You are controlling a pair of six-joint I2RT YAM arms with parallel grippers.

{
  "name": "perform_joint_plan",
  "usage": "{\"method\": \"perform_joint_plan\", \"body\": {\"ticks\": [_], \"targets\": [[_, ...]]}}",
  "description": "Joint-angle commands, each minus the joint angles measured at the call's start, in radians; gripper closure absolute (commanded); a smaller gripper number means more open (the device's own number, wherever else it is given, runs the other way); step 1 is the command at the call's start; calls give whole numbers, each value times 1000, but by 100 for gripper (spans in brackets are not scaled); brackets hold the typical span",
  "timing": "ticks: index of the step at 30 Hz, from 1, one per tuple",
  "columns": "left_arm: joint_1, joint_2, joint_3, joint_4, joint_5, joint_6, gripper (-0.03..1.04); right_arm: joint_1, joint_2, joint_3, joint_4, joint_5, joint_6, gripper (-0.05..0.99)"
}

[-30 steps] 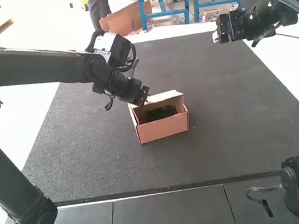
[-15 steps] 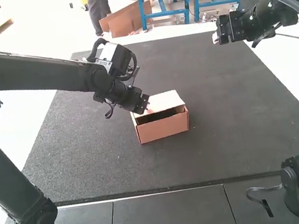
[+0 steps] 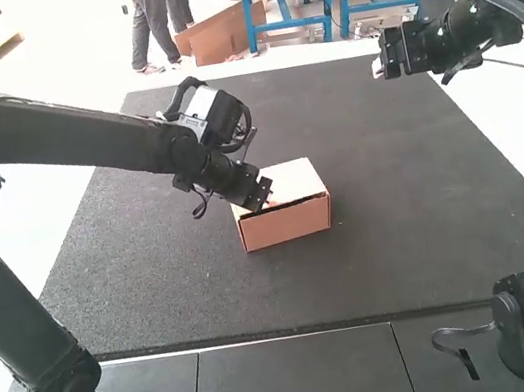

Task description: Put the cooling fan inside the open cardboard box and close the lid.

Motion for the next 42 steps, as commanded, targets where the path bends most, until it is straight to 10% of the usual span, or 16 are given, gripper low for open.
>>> {"method": "perform_joint_plan", "body": {"ticks": [1, 21, 32, 42], "targets": [[-11, 14, -15, 17, -9, -2, 4, -14, -8, -8, 3, -16, 8, 3], [10, -77, 90, -14, -43, 2, 4, -14, -8, -5, -2, -19, 8, 3], [98, -299, 227, 8, 65, -51, 4, -14, -46, -42, 116, -115, 34, 3], [93, -614, -111, 316, 52, -48, 4, -14, -256, -286, 414, -106, 31, 3]]}}
